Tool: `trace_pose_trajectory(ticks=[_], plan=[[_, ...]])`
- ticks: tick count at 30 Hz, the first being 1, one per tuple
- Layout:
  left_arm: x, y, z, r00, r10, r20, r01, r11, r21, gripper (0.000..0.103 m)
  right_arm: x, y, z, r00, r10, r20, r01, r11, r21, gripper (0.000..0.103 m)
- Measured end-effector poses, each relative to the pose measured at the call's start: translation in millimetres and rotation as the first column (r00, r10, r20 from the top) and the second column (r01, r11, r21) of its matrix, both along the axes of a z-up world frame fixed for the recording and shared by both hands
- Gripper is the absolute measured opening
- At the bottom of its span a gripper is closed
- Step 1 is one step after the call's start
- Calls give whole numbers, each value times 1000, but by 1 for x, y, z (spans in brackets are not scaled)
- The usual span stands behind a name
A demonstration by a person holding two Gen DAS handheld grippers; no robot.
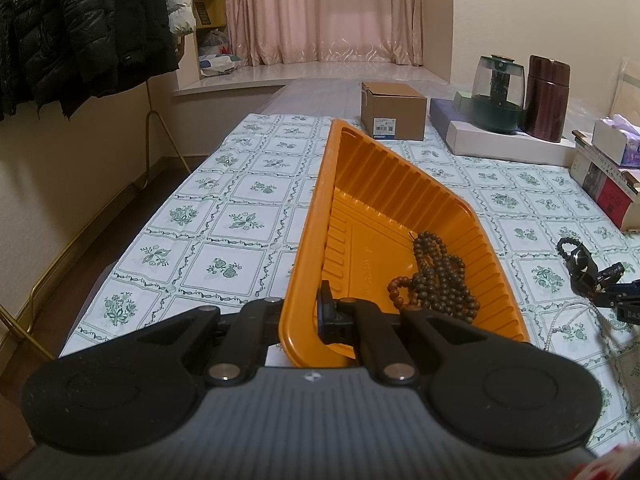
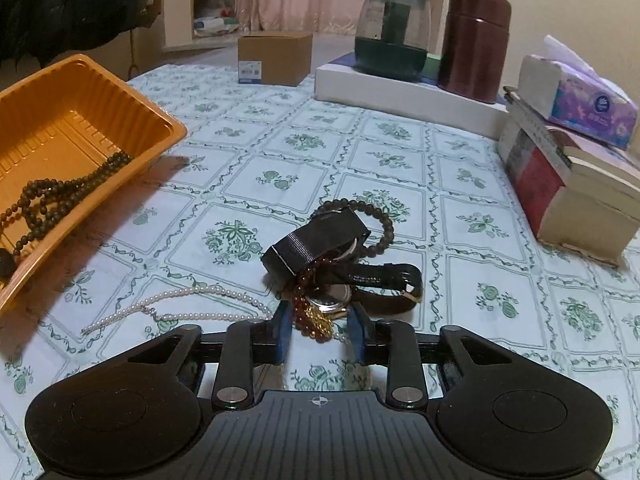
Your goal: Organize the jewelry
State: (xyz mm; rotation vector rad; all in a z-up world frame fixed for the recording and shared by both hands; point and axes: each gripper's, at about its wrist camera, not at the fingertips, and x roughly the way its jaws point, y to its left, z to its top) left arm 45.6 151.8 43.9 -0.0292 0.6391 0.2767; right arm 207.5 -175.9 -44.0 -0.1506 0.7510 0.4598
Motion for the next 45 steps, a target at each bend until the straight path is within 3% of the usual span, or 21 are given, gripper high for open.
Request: trace_pose_trajectory(ticks=[3,6,8,22,29,35,45], plan=[[0,0,0,1000,0,0,0,1000,0,5,2,1,-1,1000,-6,-8,6,1000,7,23],[0,0,0,1000,0,1,0,1000,0,5,-1,3,1,1000,6,-3,-6,1000,-2,7],[0,0,0,1000,0,1,0,1000,0,5,-7,3,4,1000,8,14,-8,1000,-9,6],[-1,-1,1,1000,-7,10,7,1000,-1,6,-43,-21,63,991,-20,130,13,999,53,5],[-1,-1,2,1000,-9,15,9,1000,-4,6,-49,-19,96,986,8,169,-24,995,94,5],[-2,-1,2,1000,-11,15,11,1000,-2,6,-53,8,114,979,86,183,-110,986,125,5],[-2,-1,2,1000,-10,15,10,1000,-3,6,-69,81,120,947,273,167,-302,936,181,5]])
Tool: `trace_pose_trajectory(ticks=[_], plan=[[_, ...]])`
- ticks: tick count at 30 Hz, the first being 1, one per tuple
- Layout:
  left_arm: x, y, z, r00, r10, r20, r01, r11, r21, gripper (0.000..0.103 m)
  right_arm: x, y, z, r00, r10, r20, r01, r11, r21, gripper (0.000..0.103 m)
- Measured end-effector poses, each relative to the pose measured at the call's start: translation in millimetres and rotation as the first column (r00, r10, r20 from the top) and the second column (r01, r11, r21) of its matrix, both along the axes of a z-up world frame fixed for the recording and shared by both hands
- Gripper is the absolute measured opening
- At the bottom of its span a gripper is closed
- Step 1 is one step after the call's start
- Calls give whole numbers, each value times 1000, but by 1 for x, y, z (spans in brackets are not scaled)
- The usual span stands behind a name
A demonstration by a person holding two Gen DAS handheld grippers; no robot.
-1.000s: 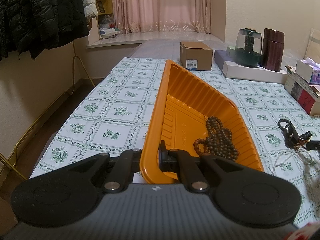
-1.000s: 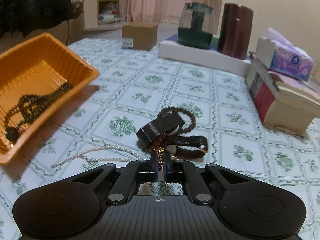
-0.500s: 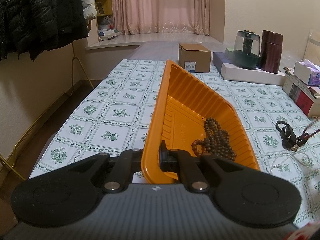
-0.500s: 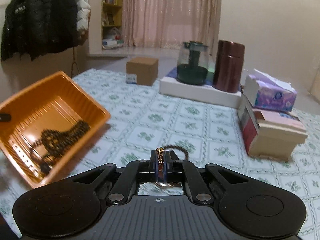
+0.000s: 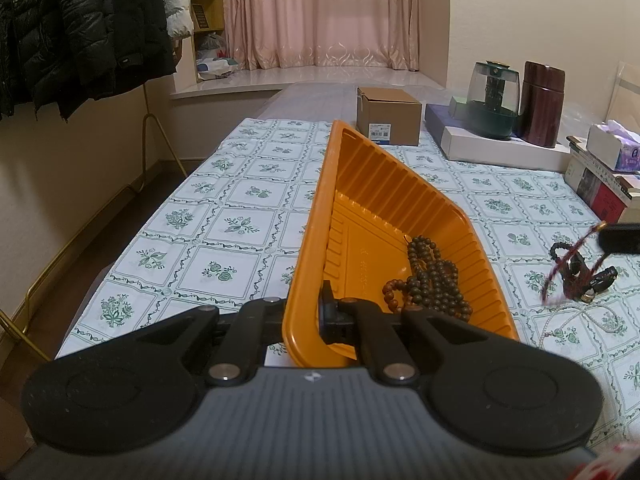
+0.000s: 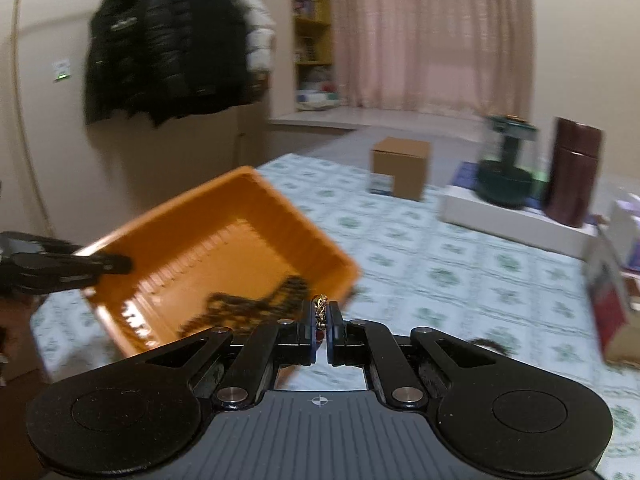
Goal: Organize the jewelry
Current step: 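Carry the bracelet over the orange tray and open the right gripper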
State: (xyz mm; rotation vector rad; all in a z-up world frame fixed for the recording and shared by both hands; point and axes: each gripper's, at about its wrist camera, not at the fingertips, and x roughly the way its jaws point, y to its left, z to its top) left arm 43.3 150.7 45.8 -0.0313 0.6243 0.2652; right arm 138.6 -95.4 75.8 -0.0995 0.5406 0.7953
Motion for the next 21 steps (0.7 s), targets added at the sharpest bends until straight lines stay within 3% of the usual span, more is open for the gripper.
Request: trace_pose_trajectory(ticks=[11,21], plan=[[0,-2,1,1000,-1,3,1,1000,-3,6,-12,55,-13,992,124,-22,-124,992,-3,5],[0,-3,2,1000,-1,4,1,1000,-4,6,-10,55,-10,992,121,-28,-120,992,30,5]])
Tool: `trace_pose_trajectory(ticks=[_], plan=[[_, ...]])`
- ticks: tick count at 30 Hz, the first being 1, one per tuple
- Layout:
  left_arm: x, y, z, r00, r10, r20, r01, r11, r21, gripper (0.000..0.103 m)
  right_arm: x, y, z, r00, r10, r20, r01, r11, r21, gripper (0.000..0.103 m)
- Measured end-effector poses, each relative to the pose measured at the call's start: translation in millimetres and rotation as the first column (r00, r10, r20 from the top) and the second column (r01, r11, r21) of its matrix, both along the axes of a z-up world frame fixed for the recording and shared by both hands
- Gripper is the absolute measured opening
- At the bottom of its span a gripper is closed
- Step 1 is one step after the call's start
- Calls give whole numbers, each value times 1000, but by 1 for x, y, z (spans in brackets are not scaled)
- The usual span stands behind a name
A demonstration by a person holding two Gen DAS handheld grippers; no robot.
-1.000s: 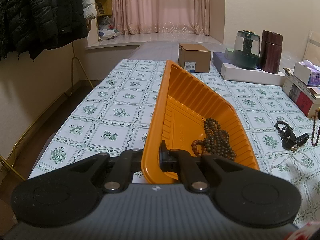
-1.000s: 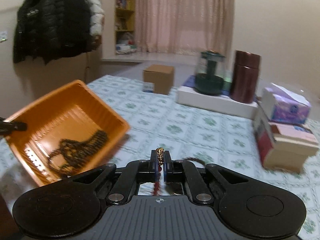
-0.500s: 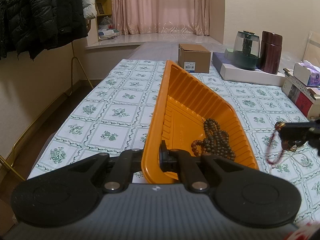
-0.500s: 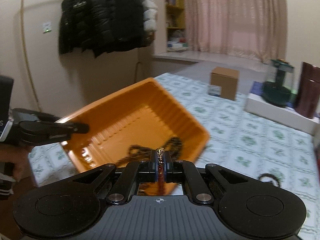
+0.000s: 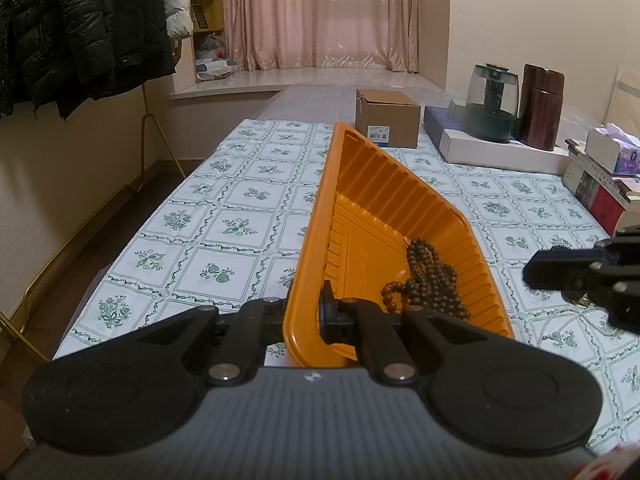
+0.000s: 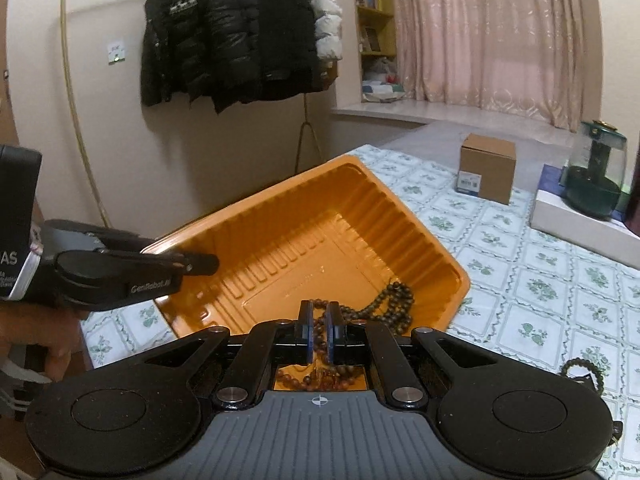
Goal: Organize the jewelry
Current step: 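Carry the bracelet over the orange tray and open the right gripper, then move the right gripper to the pearl necklace and grasp it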
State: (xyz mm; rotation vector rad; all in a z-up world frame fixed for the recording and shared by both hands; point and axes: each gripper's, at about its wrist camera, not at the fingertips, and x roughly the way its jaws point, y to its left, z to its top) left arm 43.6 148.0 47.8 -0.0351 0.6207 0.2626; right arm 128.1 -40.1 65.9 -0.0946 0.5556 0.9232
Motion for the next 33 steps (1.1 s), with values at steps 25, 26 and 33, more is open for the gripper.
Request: trace_pose_trajectory(ticks=[25,26,33], plan=[[1,-1,1,1000,0,0,0,1000,-1,6,15,-148,-53,898,-426,-111,415,903,-115,6],[1,-1,1,1000,-1,0,1,1000,-1,6,14,-152,-54,894,-435,-108,422,898,-121,6],[1,-1,1,1000,-1,1,1,1000,-1,6,14,-174,-71,865,-492,-102,469,863,-185,8]])
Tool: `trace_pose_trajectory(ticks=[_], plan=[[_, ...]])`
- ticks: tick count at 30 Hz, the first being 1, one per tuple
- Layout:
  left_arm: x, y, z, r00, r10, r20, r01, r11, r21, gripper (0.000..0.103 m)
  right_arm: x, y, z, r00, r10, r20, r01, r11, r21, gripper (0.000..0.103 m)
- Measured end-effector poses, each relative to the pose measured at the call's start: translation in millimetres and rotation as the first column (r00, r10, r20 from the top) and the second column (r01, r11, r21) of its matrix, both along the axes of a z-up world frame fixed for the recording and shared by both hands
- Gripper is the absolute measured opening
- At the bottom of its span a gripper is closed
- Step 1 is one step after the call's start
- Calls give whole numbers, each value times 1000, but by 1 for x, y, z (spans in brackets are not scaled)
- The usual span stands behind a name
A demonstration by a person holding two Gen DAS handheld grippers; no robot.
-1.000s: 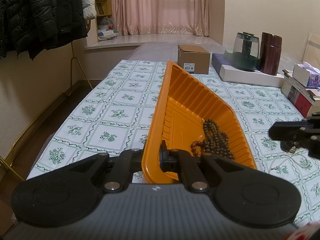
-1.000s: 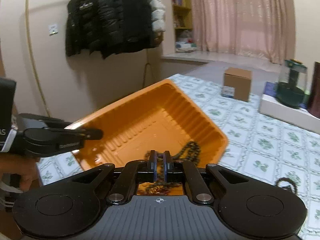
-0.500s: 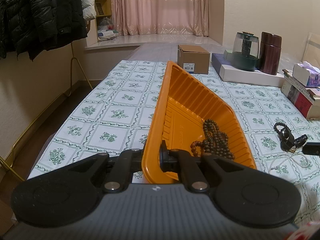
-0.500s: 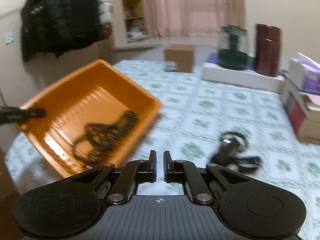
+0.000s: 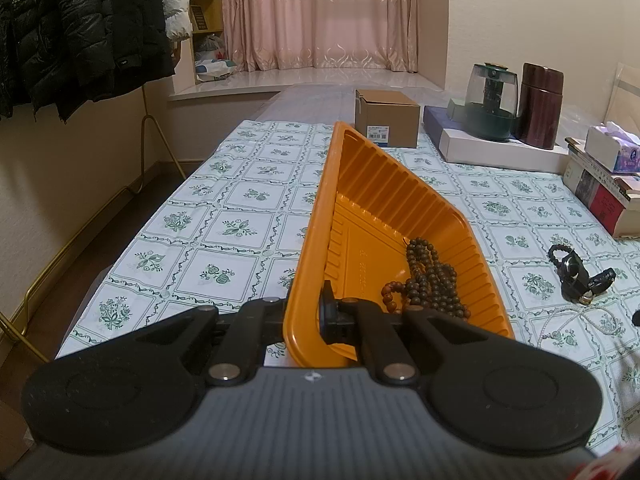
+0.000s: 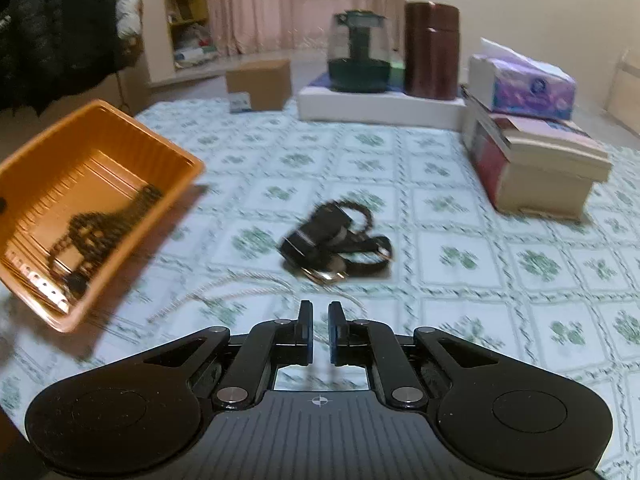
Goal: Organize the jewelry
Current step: 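Move the right gripper to the pearl necklace and grasp it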
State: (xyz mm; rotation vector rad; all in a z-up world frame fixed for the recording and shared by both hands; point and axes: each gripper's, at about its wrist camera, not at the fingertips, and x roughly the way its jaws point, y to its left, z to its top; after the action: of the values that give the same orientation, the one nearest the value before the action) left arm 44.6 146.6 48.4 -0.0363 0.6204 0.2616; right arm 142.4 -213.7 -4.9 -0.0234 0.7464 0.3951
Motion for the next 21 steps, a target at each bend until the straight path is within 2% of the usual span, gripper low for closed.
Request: trace_pose_trajectory(ticks=[5,9,13,21], plan=[[0,-1,0,1000,0,-1,0,1000,1,6,4,-9,-13,999,-26,-26,26,1000,-15,11],[0,0,0,1000,0,-1,0,1000,2,6,8,-11,-19,998,-37,-43,37,999,-1,15],[1,1,-1,1000,-2,-3,2,1000,5,6,18,-14,-26,994,-88,-67,91,995,38,18],[1,3,-2,1000,0,-5,0,1000,4,6,37,-3,-35,991,-121,-64,123,992,26,19]])
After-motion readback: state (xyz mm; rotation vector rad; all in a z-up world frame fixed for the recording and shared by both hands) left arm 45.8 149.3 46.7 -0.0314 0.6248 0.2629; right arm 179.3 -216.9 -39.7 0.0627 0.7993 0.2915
